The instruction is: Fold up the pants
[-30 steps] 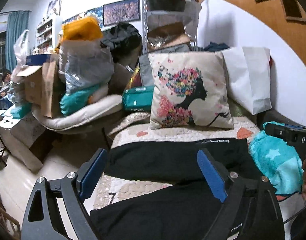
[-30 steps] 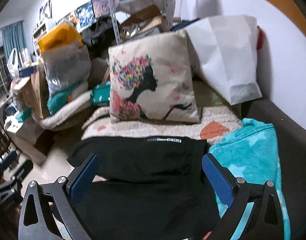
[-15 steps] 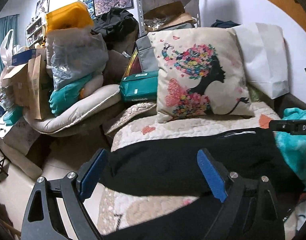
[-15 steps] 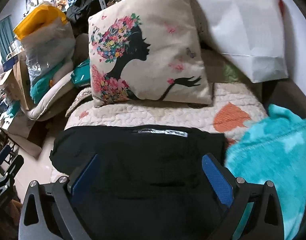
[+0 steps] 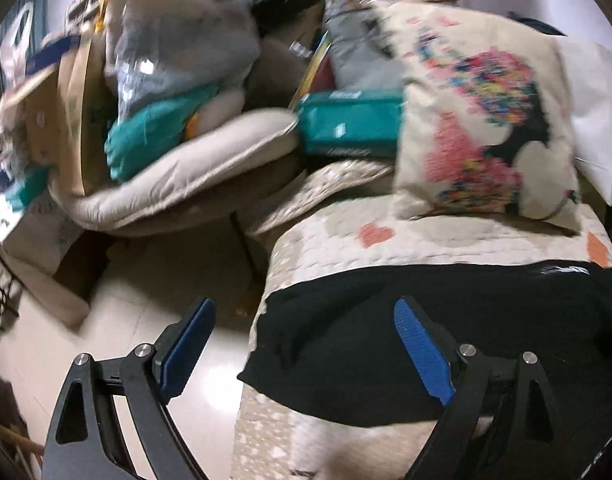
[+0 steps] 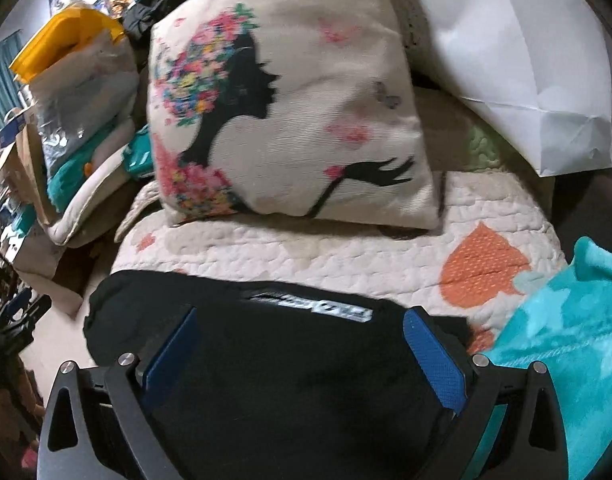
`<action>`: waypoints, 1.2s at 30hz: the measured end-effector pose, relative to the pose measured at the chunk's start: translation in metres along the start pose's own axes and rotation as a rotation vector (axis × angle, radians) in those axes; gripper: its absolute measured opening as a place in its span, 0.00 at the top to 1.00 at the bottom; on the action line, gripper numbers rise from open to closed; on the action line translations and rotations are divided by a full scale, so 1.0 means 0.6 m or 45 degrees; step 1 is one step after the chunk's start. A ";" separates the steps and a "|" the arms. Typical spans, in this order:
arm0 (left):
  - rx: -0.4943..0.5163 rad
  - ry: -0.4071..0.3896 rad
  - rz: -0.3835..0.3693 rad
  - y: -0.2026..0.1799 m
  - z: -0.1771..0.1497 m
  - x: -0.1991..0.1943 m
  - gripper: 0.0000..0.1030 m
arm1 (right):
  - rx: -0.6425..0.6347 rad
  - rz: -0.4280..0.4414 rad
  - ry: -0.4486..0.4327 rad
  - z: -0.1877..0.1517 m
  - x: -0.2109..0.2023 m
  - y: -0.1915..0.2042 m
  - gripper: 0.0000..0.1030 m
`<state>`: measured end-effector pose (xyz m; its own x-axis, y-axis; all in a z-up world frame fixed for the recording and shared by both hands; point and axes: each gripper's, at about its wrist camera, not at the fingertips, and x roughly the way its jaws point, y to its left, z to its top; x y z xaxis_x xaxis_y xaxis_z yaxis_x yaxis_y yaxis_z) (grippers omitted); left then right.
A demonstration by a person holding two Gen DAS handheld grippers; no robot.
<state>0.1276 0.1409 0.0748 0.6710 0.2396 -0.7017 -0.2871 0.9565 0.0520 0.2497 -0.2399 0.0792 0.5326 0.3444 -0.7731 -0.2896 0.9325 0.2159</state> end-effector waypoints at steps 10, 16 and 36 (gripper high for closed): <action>-0.189 0.186 -0.062 0.074 0.014 0.140 0.13 | -0.143 -0.029 0.173 0.016 0.097 -0.013 0.05; -0.196 0.238 -0.077 0.093 0.014 0.208 0.13 | -0.311 -0.041 0.238 0.018 0.150 0.017 0.07; 0.049 0.291 -0.243 0.023 0.004 0.256 0.37 | -0.445 -0.031 0.296 0.018 0.226 0.046 0.11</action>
<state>0.2280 0.1914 -0.0306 0.5375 0.0154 -0.8431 -0.1414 0.9873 -0.0721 0.3227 -0.1665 -0.0133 0.3610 0.2514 -0.8980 -0.5526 0.8334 0.0112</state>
